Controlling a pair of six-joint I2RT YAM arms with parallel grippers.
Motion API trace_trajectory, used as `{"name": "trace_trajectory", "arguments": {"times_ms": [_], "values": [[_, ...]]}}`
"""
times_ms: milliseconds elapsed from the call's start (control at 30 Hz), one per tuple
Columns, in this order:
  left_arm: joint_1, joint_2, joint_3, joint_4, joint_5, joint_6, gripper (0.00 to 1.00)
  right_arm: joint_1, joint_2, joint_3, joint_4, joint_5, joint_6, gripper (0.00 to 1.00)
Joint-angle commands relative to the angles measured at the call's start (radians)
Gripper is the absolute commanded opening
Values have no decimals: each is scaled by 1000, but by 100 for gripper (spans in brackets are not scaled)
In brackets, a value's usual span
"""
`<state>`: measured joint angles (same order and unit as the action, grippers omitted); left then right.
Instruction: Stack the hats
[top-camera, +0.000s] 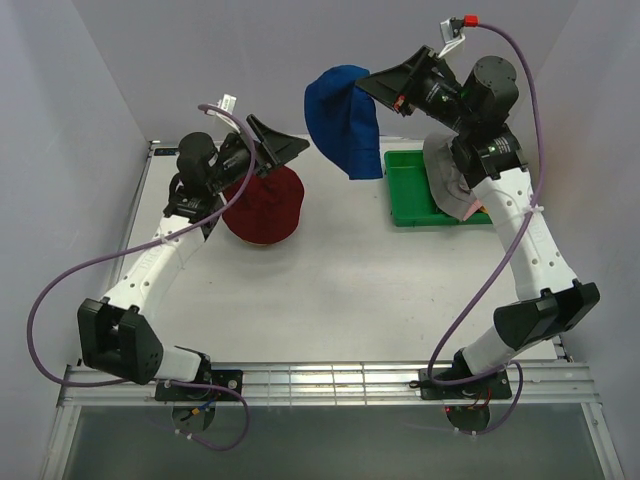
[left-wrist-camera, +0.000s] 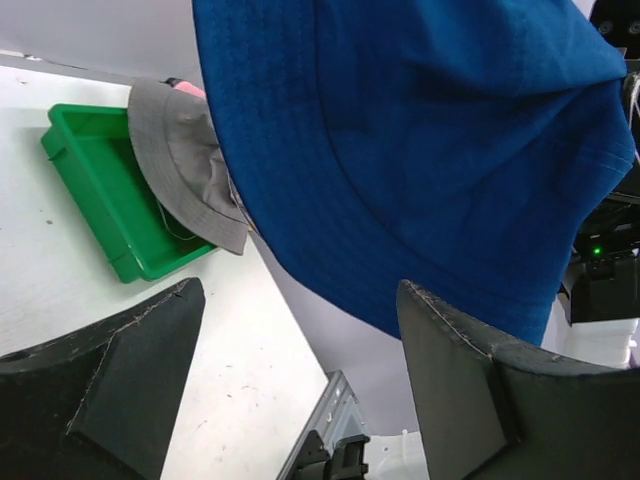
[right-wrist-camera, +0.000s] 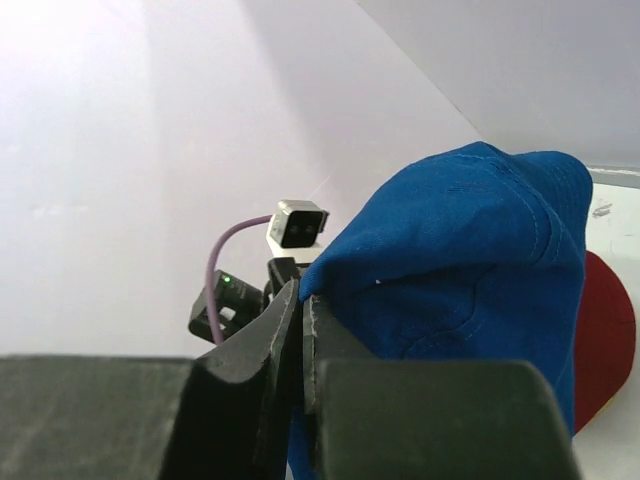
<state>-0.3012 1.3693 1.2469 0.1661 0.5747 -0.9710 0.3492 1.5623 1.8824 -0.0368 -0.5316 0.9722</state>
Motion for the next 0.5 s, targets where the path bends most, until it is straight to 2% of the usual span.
{"name": "trace_trajectory", "arguments": {"times_ms": [0, 467], "values": [[4, 5, -32, 177, 40, -86, 88, 8, -51, -6, 103, -28, 56, 8], [-36, 86, -14, 288, 24, -167, 84, 54, -56, -22, 143, -41, 100, 8]]}}
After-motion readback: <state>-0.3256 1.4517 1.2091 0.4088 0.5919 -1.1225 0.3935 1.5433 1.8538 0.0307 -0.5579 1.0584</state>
